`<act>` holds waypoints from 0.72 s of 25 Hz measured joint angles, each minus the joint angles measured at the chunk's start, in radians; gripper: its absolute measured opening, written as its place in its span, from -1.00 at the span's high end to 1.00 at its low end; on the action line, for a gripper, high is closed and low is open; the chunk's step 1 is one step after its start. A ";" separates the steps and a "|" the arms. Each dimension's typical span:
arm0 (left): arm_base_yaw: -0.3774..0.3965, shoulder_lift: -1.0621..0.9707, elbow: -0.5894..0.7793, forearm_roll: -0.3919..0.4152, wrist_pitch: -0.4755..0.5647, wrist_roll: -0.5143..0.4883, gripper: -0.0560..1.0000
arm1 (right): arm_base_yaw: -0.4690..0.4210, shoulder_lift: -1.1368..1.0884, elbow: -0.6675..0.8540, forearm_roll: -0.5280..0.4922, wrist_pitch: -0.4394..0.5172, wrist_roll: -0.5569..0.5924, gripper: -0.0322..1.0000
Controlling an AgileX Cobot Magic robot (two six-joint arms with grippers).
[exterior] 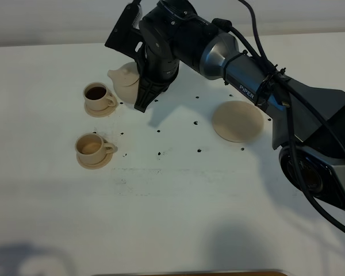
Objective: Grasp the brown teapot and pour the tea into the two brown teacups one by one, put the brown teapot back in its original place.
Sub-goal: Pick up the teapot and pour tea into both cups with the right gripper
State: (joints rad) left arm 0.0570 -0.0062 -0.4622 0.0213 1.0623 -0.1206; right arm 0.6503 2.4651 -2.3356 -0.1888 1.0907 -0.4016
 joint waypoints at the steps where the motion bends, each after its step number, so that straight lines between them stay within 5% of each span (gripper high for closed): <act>1: 0.000 0.000 0.000 0.000 0.000 0.000 -0.05 | -0.003 0.003 0.000 0.002 -0.004 0.005 0.78; 18: 0.000 0.000 0.000 0.000 0.000 0.000 -0.06 | -0.033 0.088 0.000 0.065 -0.085 0.024 0.78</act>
State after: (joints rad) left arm 0.0570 -0.0062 -0.4622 0.0213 1.0623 -0.1206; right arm 0.6169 2.5532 -2.3356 -0.1240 1.0061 -0.3773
